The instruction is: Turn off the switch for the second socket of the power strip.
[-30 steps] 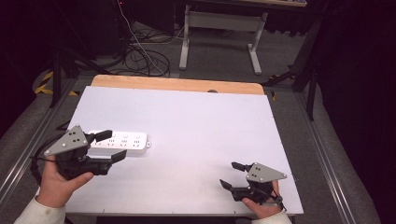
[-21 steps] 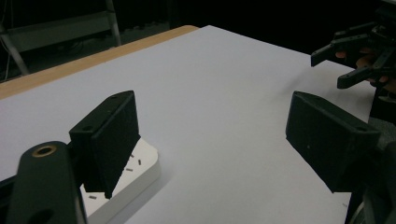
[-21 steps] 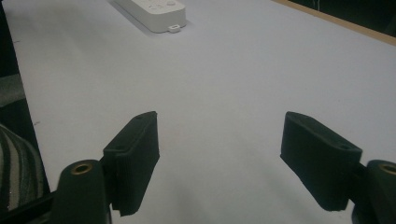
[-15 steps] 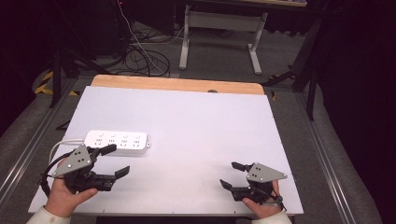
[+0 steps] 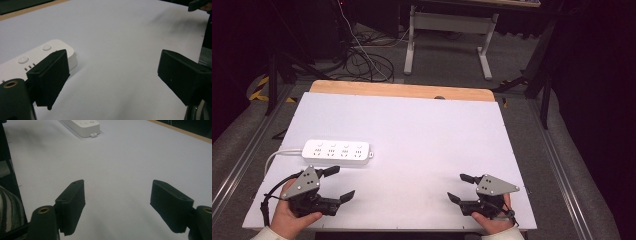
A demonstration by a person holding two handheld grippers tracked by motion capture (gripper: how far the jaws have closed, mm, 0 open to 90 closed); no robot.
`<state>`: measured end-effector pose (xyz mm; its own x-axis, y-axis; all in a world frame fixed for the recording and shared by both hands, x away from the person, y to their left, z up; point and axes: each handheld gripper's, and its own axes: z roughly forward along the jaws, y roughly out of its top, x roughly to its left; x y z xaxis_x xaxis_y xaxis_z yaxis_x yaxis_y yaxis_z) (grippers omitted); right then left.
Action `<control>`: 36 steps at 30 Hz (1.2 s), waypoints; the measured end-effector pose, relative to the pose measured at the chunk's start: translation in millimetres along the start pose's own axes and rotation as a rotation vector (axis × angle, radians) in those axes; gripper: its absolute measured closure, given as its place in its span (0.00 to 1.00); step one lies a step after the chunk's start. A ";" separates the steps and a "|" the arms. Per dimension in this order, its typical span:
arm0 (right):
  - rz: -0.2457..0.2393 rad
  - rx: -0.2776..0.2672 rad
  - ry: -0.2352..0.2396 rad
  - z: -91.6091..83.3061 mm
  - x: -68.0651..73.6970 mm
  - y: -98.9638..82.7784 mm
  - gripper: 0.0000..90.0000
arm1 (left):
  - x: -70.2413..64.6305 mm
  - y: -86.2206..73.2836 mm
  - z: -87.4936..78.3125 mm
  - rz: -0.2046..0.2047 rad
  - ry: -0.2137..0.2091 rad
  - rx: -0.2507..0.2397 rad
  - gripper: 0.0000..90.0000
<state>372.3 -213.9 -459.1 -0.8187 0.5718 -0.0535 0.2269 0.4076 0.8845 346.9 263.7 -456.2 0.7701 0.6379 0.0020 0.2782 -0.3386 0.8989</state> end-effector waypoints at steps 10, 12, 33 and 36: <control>0.000 0.000 0.002 0.2 0.1 -0.2 0.31 | -0.8 -15.8 2.4 0.009 -0.051 0.006 0.13; -0.002 0.003 0.002 0.4 0.0 -0.3 0.31 | -2.8 -17.4 4.1 0.020 -0.059 0.019 0.13; 0.000 0.004 0.004 1.8 -1.7 -0.3 0.31 | -2.5 -12.4 7.3 0.002 -0.030 -0.012 0.14; 0.002 0.004 0.003 1.6 -2.0 -0.6 0.31 | -2.5 -11.6 5.7 0.002 -0.023 -0.017 0.15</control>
<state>374.6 -214.2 -460.2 -0.8198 0.5703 -0.0508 0.2303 0.4096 0.8827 345.1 262.1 -469.2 0.7837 0.6210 -0.0061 0.2669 -0.3279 0.9062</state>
